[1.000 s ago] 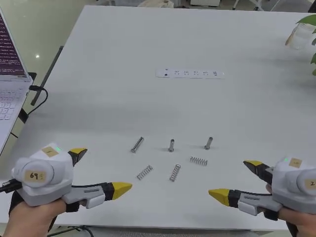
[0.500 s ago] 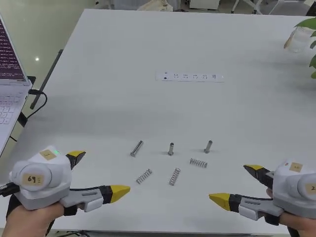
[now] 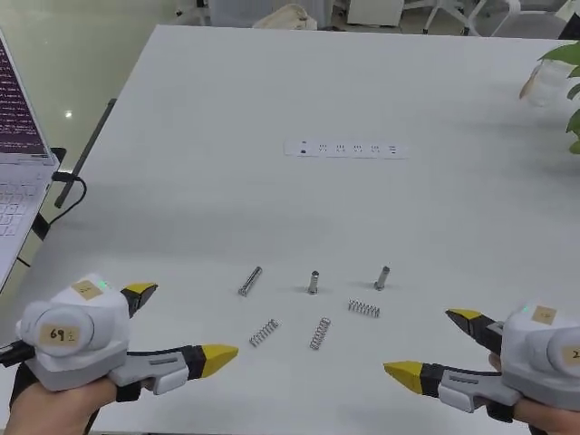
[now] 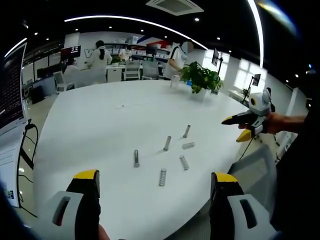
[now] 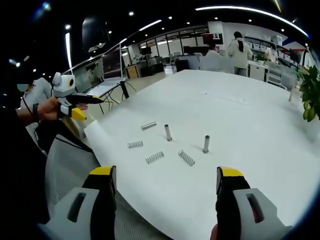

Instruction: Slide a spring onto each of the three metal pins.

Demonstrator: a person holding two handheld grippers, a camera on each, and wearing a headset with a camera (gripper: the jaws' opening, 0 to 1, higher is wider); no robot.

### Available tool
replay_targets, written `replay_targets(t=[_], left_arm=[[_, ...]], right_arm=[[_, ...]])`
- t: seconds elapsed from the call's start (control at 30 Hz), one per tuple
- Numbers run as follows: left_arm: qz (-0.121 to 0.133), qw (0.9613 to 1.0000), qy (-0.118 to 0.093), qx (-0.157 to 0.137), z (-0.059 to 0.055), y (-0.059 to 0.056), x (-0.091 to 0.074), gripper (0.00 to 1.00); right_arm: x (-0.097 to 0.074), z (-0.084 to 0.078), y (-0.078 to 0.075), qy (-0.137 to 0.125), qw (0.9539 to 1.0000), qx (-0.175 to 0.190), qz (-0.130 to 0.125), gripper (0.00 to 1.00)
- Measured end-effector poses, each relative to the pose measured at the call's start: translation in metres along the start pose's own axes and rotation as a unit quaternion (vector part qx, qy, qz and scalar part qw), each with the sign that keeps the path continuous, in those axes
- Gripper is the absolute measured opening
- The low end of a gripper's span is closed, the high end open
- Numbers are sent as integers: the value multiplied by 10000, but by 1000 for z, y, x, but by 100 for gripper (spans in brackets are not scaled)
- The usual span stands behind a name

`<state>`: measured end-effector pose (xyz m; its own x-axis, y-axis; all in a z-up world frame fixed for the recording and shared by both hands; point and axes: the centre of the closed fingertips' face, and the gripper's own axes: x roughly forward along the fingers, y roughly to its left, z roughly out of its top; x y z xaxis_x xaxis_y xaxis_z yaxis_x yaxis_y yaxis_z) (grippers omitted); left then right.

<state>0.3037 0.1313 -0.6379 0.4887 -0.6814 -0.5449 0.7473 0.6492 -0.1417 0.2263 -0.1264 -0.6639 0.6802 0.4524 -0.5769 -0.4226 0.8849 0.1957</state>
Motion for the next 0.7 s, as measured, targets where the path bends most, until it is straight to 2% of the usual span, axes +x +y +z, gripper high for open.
replay_targets(t=[0.47,0.7], left_arm=[[-7,10000,31,-20,-1,5,3,87],[-29,10000,39,-10,4,3,8,86]], right_arm=[[-2,-2,-1,-29,10000,35,-37,79],[-4,-1,-3,-60,9999,53,-62,77]])
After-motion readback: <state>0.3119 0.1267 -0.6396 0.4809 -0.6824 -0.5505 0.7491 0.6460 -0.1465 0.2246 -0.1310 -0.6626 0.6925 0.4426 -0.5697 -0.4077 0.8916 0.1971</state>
